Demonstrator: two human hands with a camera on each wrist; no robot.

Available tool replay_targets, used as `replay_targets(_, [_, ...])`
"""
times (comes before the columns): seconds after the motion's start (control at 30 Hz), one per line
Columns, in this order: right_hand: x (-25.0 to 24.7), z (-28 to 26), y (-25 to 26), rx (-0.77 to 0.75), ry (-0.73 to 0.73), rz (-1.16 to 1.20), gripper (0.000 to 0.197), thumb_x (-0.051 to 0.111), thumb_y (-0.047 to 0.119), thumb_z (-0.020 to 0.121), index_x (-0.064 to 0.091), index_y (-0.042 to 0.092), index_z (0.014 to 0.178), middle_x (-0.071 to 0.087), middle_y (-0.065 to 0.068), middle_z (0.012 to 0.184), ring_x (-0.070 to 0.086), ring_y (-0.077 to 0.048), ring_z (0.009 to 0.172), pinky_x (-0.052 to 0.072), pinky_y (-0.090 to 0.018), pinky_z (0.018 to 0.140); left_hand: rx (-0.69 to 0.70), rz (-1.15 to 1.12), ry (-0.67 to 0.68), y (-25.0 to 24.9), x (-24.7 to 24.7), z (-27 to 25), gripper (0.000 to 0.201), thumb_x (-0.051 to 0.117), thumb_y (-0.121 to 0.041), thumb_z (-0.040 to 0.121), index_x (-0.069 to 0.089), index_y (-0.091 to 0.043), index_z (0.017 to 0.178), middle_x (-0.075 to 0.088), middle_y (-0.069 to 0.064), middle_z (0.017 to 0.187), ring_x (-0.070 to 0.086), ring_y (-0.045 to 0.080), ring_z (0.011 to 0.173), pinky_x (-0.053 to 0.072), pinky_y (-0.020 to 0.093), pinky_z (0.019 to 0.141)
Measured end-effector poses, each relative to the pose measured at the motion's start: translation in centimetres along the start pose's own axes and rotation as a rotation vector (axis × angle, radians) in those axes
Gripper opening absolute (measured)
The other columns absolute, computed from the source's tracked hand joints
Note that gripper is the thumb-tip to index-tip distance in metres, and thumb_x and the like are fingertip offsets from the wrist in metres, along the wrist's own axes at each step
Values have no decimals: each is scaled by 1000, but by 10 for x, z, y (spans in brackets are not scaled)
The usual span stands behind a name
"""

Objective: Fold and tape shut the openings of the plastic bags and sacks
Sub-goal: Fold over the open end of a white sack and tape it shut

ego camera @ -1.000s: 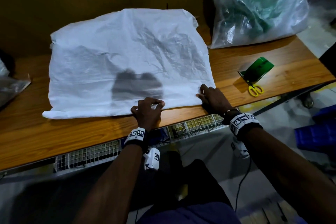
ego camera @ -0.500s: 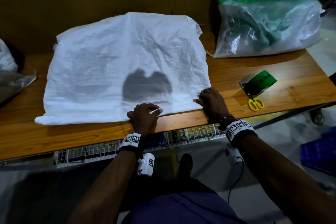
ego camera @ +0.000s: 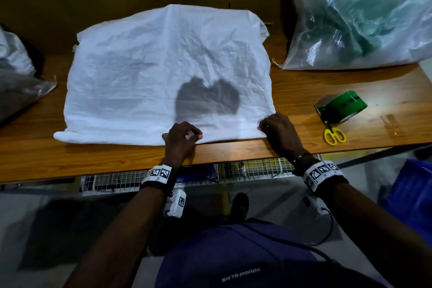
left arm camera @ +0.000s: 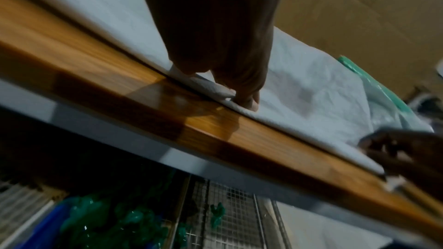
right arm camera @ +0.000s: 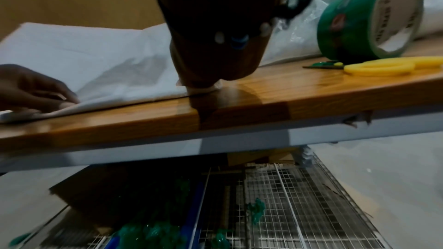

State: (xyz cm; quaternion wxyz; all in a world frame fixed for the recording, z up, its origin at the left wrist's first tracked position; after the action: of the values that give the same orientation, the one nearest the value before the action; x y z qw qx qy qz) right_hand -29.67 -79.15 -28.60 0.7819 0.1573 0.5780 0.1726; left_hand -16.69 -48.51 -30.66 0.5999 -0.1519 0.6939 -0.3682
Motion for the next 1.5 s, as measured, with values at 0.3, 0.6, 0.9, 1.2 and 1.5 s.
replay_targets(0.3, [10, -20, 7, -35, 102, -237, 42, 54, 44, 106, 63, 19, 138, 62, -12, 120, 55, -31, 105, 48, -43, 80, 494, 414, 91, -15, 6, -14, 35, 63, -59, 91, 76, -31, 107, 70, -9, 110, 62, 20, 107, 35, 42, 84])
replay_targets(0.6, [5, -5, 27, 7, 56, -309, 29, 54, 39, 103, 68, 22, 122, 72, -2, 116, 61, -30, 115, 37, -47, 94, 527, 422, 116, -41, 10, -4, 14, 72, -21, 91, 62, -12, 95, 64, 10, 78, 62, 36, 73, 39, 40, 63])
replay_targets(0.9, [14, 1, 45, 50, -9, -230, 23, 69, 13, 86, 70, 10, 108, 66, -13, 123, 61, -36, 106, 44, -44, 85, 534, 419, 104, -38, 15, 5, 7, 64, -17, 97, 66, -15, 103, 62, 10, 105, 58, 31, 87, 41, 39, 67])
replay_targets(1.2, [36, 1, 53, 131, -105, -102, 18, 63, 26, 104, 78, 22, 114, 69, -1, 112, 58, -28, 106, 42, -42, 85, 479, 69, 276, -12, 8, 20, 8, 69, -18, 100, 71, -14, 105, 57, 4, 98, 54, 24, 93, 46, 38, 72])
replay_targets(1.5, [64, 11, 92, 70, -13, -127, 43, 65, 7, 96, 60, 4, 139, 61, -17, 143, 54, -37, 128, 45, -53, 108, 602, 352, 84, 65, -90, 2, 31, 60, -39, 98, 74, -17, 116, 69, 4, 100, 61, 30, 86, 42, 38, 69])
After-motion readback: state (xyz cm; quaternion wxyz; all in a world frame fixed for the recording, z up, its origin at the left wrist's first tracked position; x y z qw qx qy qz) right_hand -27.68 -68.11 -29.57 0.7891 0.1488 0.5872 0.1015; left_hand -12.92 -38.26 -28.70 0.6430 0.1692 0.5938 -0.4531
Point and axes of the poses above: each hand's wrist, its own z-axis towards the middle knuckle, its own x-axis out of the palm, y = z × x, the point moved 8 cm from there along z, towards the middle knuckle
